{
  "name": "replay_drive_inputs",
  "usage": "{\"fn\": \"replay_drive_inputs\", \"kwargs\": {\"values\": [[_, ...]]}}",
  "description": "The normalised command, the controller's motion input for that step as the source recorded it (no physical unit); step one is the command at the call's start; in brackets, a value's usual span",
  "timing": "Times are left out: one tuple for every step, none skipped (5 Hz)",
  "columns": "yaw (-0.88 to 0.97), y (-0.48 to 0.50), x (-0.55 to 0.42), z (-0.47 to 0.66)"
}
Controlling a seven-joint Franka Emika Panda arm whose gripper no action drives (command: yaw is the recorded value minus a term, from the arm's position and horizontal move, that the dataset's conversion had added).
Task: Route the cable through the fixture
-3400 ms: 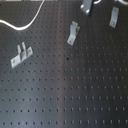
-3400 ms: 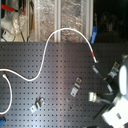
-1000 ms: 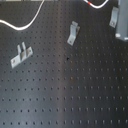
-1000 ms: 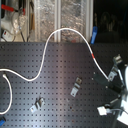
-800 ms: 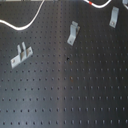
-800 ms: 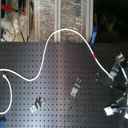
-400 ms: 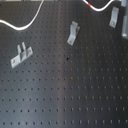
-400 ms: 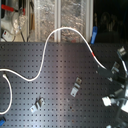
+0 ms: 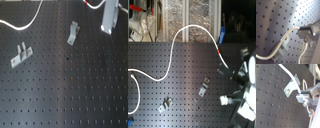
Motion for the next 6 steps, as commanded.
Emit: {"fn": "replay_drive_inputs", "kwargs": {"values": [[-0.04,0.628,-0.283,-0.68],[0.0,0.365,-0.147,-0.46],[0.0,0.082,-0.079,-0.07],[0.0,0.001,0.002,-0.14],[0.12,0.536,0.105,-0.26],[0.13,0.763,0.429,-0.19]]}}
